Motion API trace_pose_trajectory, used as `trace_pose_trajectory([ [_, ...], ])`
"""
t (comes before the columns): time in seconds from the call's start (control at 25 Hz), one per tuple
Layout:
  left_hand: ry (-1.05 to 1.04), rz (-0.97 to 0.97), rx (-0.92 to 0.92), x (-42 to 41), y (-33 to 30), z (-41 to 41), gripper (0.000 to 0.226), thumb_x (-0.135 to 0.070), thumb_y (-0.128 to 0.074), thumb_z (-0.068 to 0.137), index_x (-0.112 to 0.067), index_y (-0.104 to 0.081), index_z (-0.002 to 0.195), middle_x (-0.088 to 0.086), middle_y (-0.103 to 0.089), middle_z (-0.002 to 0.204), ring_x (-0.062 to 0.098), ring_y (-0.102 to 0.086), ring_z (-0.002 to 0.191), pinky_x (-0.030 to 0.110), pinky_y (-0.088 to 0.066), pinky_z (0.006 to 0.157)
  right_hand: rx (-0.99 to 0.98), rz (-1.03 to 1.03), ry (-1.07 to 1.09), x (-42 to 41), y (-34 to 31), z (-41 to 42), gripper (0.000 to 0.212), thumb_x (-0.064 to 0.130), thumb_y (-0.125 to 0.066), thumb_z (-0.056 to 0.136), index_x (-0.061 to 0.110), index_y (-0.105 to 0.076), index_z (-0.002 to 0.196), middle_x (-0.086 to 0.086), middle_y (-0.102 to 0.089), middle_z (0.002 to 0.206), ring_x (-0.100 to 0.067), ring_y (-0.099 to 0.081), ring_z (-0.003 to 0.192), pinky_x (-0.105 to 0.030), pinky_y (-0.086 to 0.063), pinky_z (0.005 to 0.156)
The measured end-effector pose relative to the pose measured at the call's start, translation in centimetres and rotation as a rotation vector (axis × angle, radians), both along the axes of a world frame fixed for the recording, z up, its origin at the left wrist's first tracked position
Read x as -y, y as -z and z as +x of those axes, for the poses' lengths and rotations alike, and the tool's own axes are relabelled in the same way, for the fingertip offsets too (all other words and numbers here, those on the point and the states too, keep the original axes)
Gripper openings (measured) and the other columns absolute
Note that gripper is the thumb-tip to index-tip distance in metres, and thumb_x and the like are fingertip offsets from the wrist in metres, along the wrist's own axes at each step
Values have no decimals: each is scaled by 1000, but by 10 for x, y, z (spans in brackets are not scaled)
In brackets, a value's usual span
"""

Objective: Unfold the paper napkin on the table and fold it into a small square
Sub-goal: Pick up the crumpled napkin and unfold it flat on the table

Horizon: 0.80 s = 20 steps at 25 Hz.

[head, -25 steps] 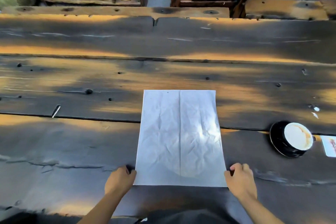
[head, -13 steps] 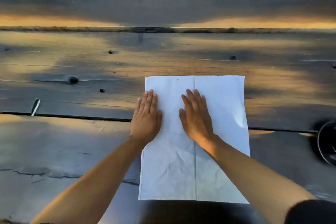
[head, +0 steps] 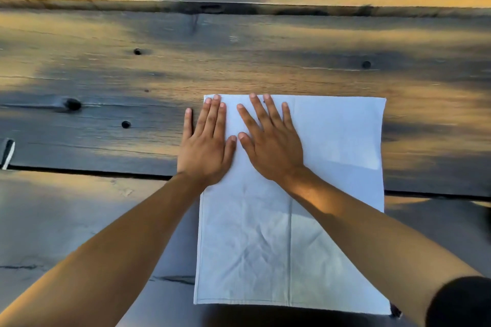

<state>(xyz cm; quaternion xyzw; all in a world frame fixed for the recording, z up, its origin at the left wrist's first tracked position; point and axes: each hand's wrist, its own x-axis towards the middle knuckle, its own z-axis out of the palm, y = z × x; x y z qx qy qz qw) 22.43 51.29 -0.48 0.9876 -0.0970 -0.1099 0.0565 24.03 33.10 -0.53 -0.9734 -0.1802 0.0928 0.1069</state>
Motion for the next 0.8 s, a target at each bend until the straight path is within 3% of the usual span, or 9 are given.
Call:
trace_pose_trajectory([
  [0.24, 0, 0, -5, 0, -1, 1, 72, -48, -22, 102, -8, -6, 160, 7, -1, 169, 21, 4, 156, 57, -5, 124, -24, -131, 263, 132, 2, -12, 70, 54, -20, 102, 16, -8, 161, -7, -6, 169, -26, -2, 156, -50, -5, 126],
  [0.4, 3, 12, -2, 1, -2, 1, 72, -48, -21, 102, -8, -6, 160, 7, -1, 169, 21, 4, 156, 57, -6, 124, -49, -113, 353, 166, 0, -14, 72, 52, -23, 102, 10, -9, 160, -10, -7, 169, -28, -2, 156, -53, -7, 125],
  [0.6, 3, -6, -7, 1, -1, 2, 71, -47, -21, 101, -9, -7, 160, 6, -2, 169, 21, 3, 157, 57, -4, 124, 0, -15, 475, 100, -11, -4, 67, 47, -14, 104, 10, -19, 159, -13, -12, 168, -38, -4, 155, -56, -4, 124],
  [0.68, 3, -1, -14, 2, -3, 3, 70, -47, -18, 102, -9, -6, 160, 6, -1, 169, 20, 4, 156, 57, -3, 124, 60, 81, 300, 36, -18, -1, 61, 44, -19, 105, 15, -29, 157, -13, -20, 166, -39, -11, 154, -55, -7, 125],
  [0.8, -2, 11, -26, 2, -4, 1, 67, -43, -9, 102, -12, -1, 160, 5, 2, 169, 19, 7, 156, 57, -4, 124, -8, 135, 75, -42, -19, -1, 59, 43, -25, 103, 22, -28, 157, -6, -22, 166, -32, -12, 155, -52, -9, 125],
])
